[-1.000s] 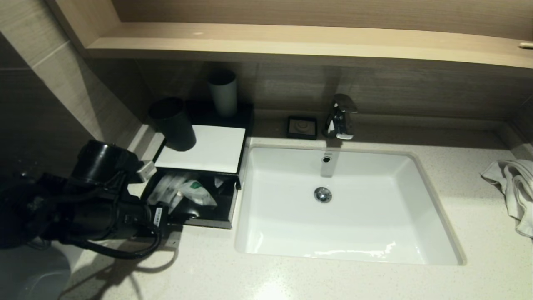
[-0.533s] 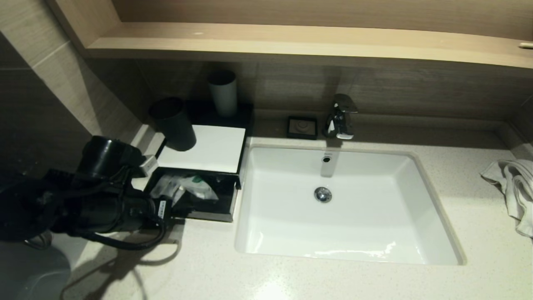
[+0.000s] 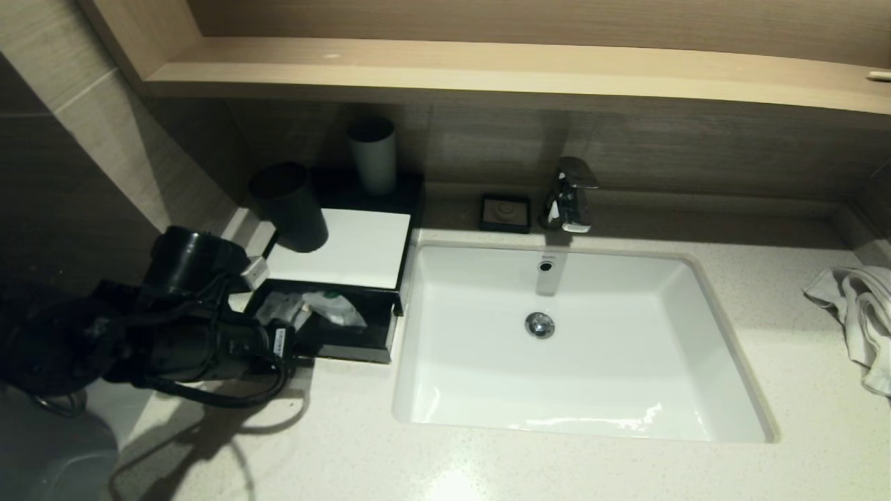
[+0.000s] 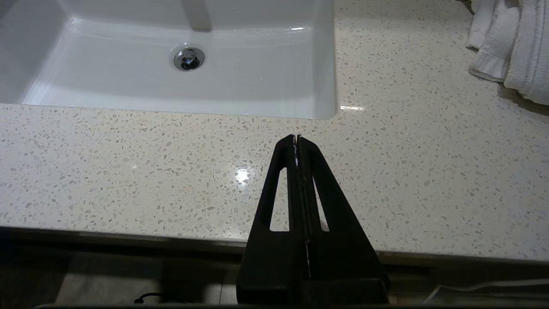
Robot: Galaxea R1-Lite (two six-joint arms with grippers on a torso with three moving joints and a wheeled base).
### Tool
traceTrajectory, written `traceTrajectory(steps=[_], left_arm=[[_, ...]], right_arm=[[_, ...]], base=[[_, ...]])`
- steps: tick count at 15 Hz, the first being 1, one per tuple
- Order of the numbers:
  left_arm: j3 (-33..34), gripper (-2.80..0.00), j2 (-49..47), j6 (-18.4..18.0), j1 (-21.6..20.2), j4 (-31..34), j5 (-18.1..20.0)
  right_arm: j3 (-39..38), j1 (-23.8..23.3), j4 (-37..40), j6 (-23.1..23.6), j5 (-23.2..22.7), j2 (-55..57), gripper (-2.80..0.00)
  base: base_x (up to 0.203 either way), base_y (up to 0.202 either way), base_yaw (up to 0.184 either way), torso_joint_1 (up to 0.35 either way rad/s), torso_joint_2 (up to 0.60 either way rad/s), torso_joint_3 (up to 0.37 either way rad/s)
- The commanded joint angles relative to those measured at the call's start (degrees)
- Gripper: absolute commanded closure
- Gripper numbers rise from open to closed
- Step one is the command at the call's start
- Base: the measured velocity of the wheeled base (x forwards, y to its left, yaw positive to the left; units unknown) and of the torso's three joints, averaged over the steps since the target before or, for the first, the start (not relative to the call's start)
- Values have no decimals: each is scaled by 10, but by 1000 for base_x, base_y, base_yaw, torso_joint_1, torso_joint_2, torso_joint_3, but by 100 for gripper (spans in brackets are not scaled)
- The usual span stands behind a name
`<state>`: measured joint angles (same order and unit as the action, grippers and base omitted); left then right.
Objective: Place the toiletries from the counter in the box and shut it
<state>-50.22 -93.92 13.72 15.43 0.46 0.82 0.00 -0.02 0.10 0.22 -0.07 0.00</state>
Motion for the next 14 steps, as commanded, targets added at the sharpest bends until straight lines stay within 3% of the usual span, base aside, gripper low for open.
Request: traceTrajectory(steps=[1, 14], left_arm=[[-7, 0, -5, 6, 0, -4, 0], [-11, 0, -18, 20, -1, -54, -5]], right_arm=[[0, 0, 0, 0, 0, 0, 0], [0, -1, 0, 0, 0, 0, 0]], base=[[0, 0, 0, 0, 0, 0], [0, 0, 0, 0, 0, 0]])
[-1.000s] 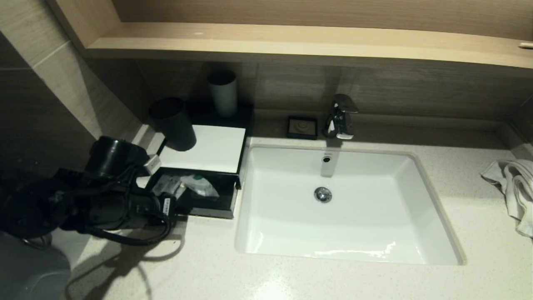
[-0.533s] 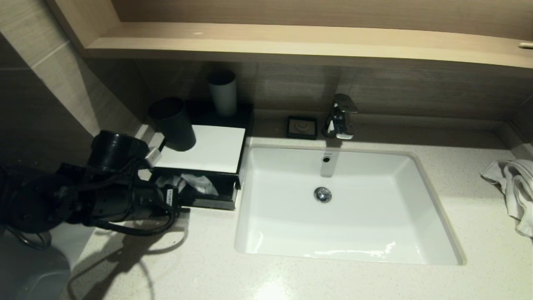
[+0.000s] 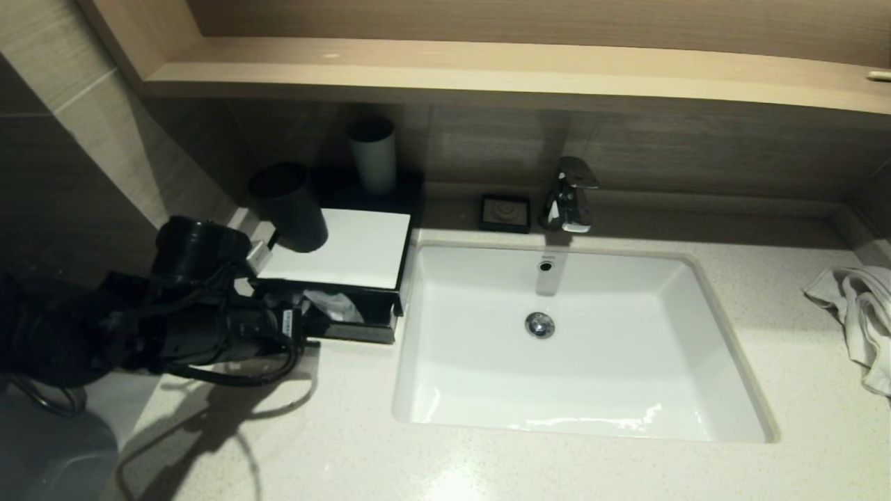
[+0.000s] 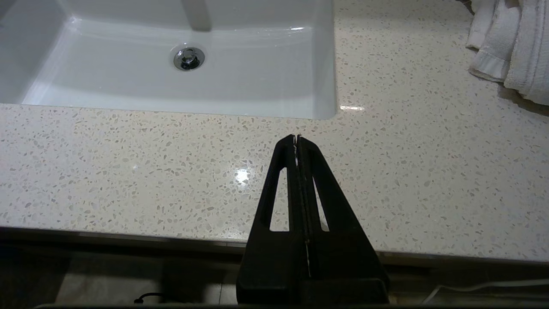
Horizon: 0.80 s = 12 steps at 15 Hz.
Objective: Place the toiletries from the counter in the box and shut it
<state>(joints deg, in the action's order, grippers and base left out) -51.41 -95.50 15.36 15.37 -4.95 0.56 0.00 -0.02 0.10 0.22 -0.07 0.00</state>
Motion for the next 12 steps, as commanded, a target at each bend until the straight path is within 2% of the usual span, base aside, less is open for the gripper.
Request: traceTrajectory(steps=[1, 10, 12], left_arm=[[1, 0, -6, 8, 0, -8, -6], [-19, 0, -14, 28, -1, -27, -11], [-19, 0, -20, 31, -2, -38, -27]], right_arm=[[0, 0, 0, 0, 0, 0, 0], [0, 0, 0, 0, 0, 0, 0], [0, 0, 0, 0, 0, 0, 0]], base=[[0, 0, 0, 0, 0, 0], [0, 0, 0, 0, 0, 0], [0, 0, 0, 0, 0, 0]])
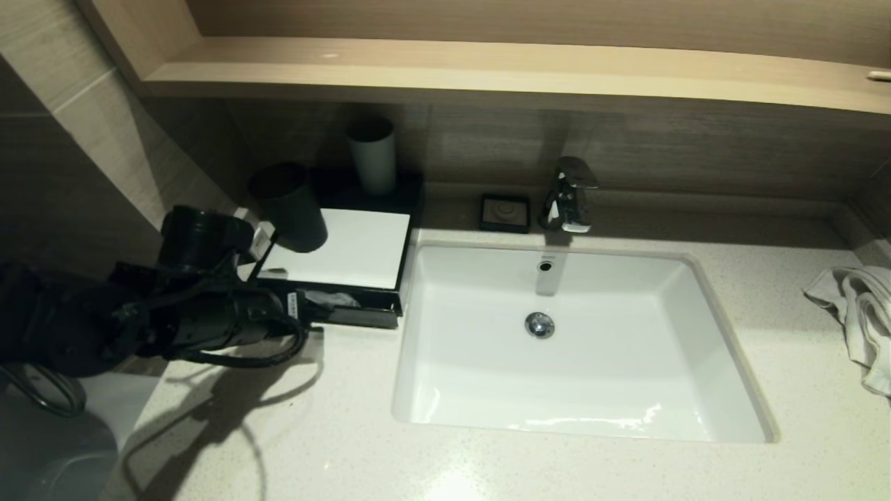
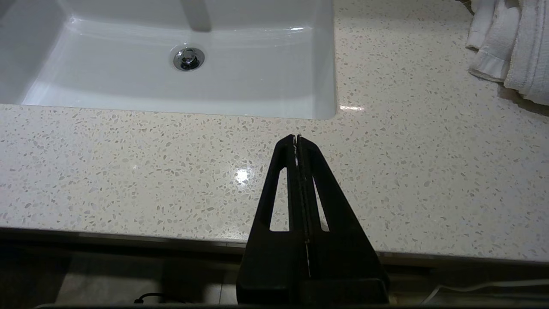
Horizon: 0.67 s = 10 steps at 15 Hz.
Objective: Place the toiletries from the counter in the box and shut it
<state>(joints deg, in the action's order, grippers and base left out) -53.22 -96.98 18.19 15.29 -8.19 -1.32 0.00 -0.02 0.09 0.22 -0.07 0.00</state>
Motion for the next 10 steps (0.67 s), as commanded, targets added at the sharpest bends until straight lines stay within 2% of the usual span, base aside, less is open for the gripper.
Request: traceTrajectory(steps=[1, 6, 10], left_arm=[[0, 0, -8, 7, 0, -17, -16], [-1, 0, -12, 9, -1, -30, -18], [-12, 0, -13, 29, -1, -36, -27]], right_arm=[[0, -1, 0, 0, 0, 0, 0], [0, 0, 0, 0, 0, 0, 0], [0, 0, 0, 0, 0, 0, 0]], base=[[0, 0, 0, 0, 0, 0], [0, 0, 0, 0, 0, 0], [0, 0, 0, 0, 0, 0]])
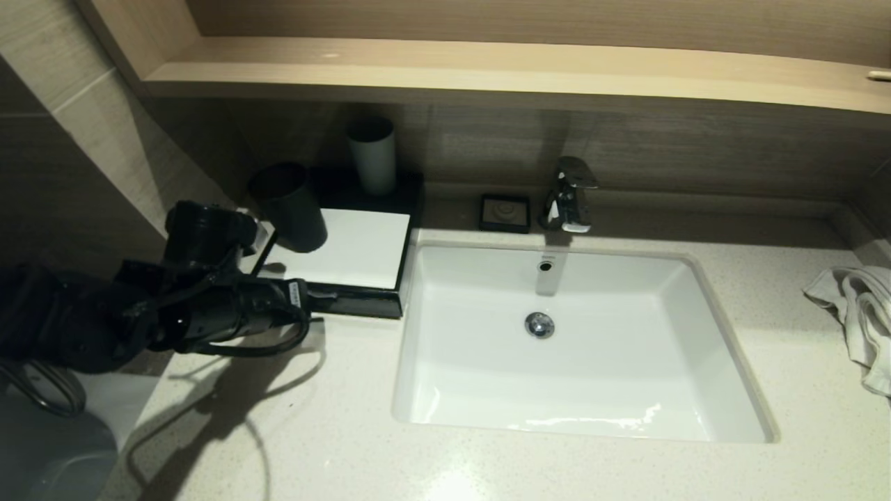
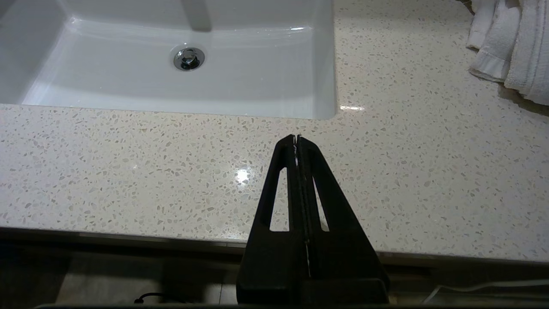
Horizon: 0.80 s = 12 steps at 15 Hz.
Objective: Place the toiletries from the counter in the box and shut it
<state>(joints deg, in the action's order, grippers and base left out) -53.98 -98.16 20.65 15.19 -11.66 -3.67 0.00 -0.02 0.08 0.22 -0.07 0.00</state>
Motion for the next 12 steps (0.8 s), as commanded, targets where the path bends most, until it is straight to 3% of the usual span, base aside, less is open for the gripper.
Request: traceTrajectory(steps=[1, 12], left_arm=[[-9, 0, -2, 4, 0, -1, -7], [1, 0, 28, 22, 1, 8, -16]], right_arm=[[0, 0, 0, 0, 0, 0, 0], [0, -1, 0, 0, 0, 0, 0]], base=[[0, 0, 0, 0, 0, 0], [0, 0, 0, 0, 0, 0]])
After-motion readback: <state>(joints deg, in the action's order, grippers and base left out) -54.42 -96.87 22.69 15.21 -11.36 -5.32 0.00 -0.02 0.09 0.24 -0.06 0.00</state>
